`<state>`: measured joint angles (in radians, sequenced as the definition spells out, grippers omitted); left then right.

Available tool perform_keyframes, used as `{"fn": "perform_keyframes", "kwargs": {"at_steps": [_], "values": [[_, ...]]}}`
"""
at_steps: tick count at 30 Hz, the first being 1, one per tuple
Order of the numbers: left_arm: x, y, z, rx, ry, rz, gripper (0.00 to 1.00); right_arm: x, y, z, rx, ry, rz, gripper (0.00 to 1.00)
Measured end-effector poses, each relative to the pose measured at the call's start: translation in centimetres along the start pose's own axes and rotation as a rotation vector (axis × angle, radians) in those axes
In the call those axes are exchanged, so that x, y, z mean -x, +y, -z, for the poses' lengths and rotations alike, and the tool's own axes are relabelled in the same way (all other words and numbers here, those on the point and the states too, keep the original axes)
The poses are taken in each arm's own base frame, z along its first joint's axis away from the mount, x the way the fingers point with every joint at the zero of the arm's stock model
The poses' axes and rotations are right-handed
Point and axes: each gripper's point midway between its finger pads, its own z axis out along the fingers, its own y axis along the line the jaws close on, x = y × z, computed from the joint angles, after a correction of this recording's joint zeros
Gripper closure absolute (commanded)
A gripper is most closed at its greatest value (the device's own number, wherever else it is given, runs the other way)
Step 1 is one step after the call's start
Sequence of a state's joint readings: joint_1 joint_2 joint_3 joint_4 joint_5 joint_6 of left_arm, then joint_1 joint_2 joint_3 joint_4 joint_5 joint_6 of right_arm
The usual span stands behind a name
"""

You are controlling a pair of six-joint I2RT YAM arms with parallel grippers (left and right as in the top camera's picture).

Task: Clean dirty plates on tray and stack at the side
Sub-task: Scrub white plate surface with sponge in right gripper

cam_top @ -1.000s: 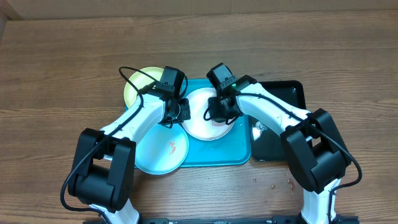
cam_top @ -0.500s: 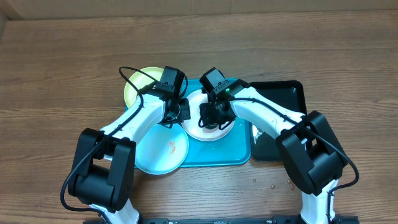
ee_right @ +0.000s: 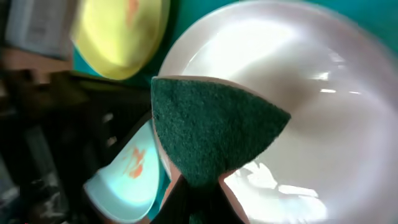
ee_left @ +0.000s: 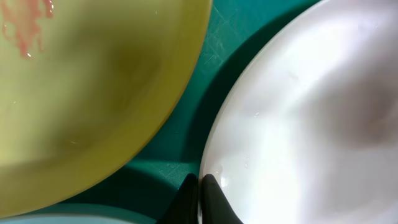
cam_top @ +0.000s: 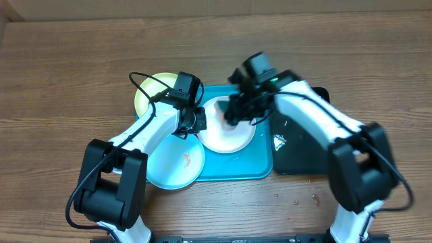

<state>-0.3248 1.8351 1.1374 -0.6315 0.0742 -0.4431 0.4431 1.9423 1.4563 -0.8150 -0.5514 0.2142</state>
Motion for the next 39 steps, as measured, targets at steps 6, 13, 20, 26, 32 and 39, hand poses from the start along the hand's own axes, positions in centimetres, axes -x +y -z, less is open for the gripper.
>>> {"fn": "perform_keyframes", "kwargs": {"at_steps": [6, 13, 20, 26, 32, 39], "values": [[0.0, 0.0, 0.0, 0.0, 0.0, 0.0, 0.96, -0.5, -1.1, 3.9, 0.001, 0.004, -0.054, 0.96], [0.0, 0.0, 0.0, 0.0, 0.0, 0.0, 0.96, -0.2, -3.5, 5.7, 0.01, -0.009, -0.129, 0.96], [0.0, 0.0, 0.0, 0.0, 0.0, 0.0, 0.96, -0.3, -2.8, 4.7, -0.028, -0.006, -0.076, 0.96], [0.0, 0.0, 0.0, 0.0, 0.0, 0.0, 0.96, 0.2, -0.7, 2.1, -0.104, -0.046, 0.031, 0.96], [-0.2, 0.1, 0.0, 0.003, 0.007, 0.001, 0.96, -0.2, -1.3, -0.9, -0.184, -0.095, 0.082, 0.96], [-0.2, 0.1, 0.0, 0.003, 0.007, 0.001, 0.96, -0.7, -4.2, -2.6, -0.267, -0.144, 0.083, 0.96]]}}
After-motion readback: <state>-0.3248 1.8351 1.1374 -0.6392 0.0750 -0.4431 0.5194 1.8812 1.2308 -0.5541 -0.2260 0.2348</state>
